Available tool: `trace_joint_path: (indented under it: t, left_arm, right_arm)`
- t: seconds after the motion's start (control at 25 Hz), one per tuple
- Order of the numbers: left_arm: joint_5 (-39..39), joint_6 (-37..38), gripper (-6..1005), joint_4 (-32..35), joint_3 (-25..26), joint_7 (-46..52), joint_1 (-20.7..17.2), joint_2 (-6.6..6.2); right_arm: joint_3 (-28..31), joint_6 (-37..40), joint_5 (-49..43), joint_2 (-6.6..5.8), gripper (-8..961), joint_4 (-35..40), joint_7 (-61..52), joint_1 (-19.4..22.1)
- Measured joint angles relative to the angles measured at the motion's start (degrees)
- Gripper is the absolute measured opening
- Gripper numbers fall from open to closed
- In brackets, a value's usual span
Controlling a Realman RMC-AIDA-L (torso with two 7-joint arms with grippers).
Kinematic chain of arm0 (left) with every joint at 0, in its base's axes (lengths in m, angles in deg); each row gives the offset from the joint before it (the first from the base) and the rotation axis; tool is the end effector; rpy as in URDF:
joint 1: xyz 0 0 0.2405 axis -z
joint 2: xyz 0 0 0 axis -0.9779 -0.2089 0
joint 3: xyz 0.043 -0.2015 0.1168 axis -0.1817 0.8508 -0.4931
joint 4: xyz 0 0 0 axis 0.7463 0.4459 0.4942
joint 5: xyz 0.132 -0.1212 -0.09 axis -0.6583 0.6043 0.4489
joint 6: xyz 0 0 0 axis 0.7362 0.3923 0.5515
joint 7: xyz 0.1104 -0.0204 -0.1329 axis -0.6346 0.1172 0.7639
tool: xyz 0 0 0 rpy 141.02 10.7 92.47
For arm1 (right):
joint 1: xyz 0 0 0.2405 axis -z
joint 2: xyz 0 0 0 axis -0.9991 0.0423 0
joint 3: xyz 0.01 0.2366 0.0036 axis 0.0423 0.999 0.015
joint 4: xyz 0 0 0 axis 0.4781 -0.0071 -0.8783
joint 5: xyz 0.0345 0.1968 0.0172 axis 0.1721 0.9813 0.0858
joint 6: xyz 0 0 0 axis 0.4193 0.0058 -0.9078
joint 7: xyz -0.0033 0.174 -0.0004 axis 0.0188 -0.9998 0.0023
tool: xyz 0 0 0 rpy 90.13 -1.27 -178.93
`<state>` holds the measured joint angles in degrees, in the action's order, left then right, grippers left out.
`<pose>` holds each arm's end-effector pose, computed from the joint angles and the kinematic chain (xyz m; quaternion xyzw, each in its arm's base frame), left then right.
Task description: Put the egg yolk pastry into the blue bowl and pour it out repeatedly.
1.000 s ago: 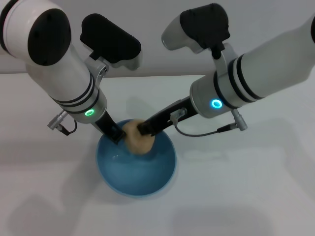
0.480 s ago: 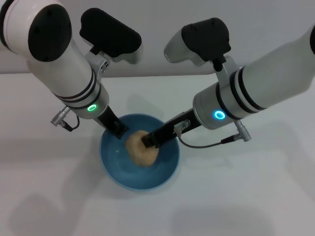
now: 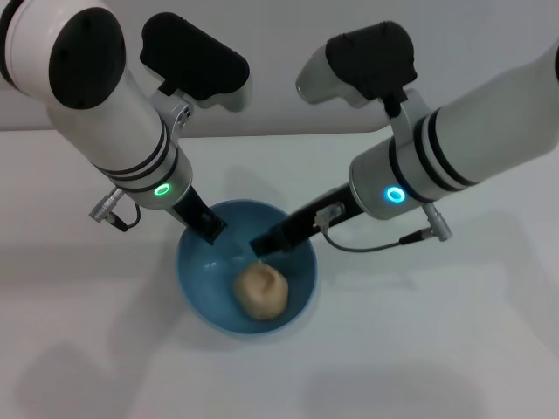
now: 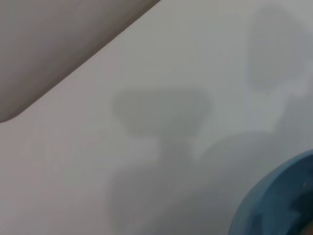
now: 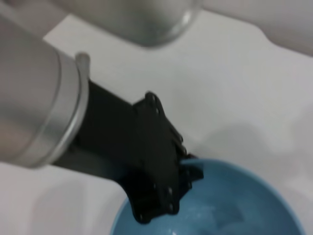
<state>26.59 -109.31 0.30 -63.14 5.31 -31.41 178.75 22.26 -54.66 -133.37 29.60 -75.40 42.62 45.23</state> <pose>-0.1545 0.3796 -0.0606 -0.8764 -0.3174 0.2306 0.2793 0.1012 0.3530 -0.0967 -0.9184 0.3719 -0.0323 0.1309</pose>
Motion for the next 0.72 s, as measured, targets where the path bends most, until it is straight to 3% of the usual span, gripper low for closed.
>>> trace_joint_path:
  t: [0.2,0.44,0.72]
  left_arm:
    - [-0.11,0.86,-1,-0.13,0.06,-0.35,-0.27,-0.08]
    - [-0.08,1.83,-1,-0.06,0.58,-0.58,-0.78,-0.09]
    - [0.37,5.58,-1,0.62,0.76,-0.59,-3.36,-0.15]
  right_arm:
    - [4.29,-1.06,-0.18,-0.10,458,-4.14,-0.42,2.00]
    - [13.80,-2.51,-0.35,-0.25,523,-10.08,-0.19,7.99]
    - [19.56,-1.05,-1.01,-0.26,523,-5.55,2.45,12.75]
